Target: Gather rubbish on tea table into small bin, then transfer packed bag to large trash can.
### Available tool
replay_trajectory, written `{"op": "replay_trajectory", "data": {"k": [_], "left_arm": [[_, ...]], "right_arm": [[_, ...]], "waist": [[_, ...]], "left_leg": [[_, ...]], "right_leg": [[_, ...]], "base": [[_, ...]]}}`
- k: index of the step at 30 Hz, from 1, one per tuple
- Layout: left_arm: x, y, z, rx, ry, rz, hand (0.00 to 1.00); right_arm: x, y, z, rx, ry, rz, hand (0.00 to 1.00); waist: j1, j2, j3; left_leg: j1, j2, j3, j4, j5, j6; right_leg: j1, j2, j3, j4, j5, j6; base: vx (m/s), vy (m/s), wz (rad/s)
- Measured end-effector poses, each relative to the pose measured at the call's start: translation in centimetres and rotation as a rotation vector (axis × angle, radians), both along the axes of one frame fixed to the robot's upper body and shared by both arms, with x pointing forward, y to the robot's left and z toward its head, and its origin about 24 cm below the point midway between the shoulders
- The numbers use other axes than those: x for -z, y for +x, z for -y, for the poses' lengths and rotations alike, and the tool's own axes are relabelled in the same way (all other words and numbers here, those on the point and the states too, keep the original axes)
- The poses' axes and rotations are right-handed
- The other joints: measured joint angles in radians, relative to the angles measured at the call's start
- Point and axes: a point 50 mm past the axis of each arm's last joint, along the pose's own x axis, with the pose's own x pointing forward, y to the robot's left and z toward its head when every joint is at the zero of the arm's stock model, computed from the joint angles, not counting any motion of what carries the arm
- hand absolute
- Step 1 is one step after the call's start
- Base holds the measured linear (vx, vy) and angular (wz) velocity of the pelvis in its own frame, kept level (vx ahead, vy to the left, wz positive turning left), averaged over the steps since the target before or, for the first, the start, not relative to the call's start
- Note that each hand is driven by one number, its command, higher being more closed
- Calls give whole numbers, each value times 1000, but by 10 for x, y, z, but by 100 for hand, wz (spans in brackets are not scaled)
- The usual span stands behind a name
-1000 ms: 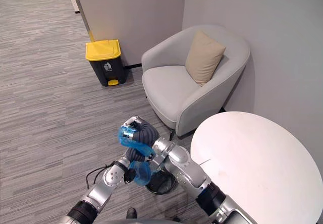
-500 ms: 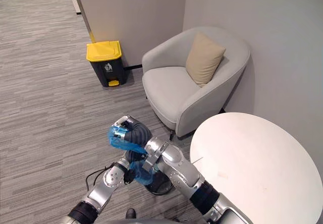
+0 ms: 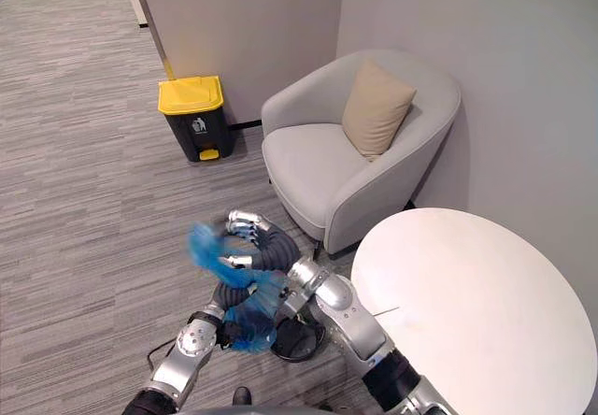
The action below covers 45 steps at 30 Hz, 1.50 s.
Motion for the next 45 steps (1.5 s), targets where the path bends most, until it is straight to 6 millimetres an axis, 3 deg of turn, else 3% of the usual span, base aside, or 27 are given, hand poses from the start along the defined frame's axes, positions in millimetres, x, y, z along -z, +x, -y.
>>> {"op": "replay_trajectory", "data": {"k": [6,17,25,34,39,45], "left_arm": [[0,1,-14,-74,-13,1,100],[4,-7,-35,-208,-42,-15,100],[16,-31,-59,-326,-44,-77,100],[42,-61,-67,-348,-40,-232,100],[52,-72,-63,-343,-55,-301,100],[59,-82,-61,-346,-58,-342,100]], "right_arm": [[13,-3,20,72,-234,111,0],[21,-3,41,212,-327,147,0],[64,-2,92,557,-255,-125,0],[116,-24,134,826,-269,-392,0],[147,-43,142,888,-304,-556,0],[161,-56,137,892,-304,-643,0]], "waist": [[0,-3,2],[-2,-14,7],[-4,-14,8],[-4,6,20],[-5,14,25],[-6,17,27]], "left_leg": [[0,-1,-2,0,0,0],[0,-4,0,0,-1,-1],[0,-6,-2,0,-2,-2],[3,-9,-8,-1,-8,-8],[3,-14,-7,-2,-12,-8],[13,-15,5,-2,-20,-12]], "right_leg": [[0,-2,-3,0,-3,3],[-1,-4,0,-3,-3,1],[8,-2,-3,-22,5,-8],[34,4,-10,-77,24,-4],[48,5,-8,-100,37,1],[54,5,8,-110,41,4]], "base": [[0,0,0],[0,0,0],[0,0,0],[7,-1,2],[41,9,0],[30,15,-8]]}}
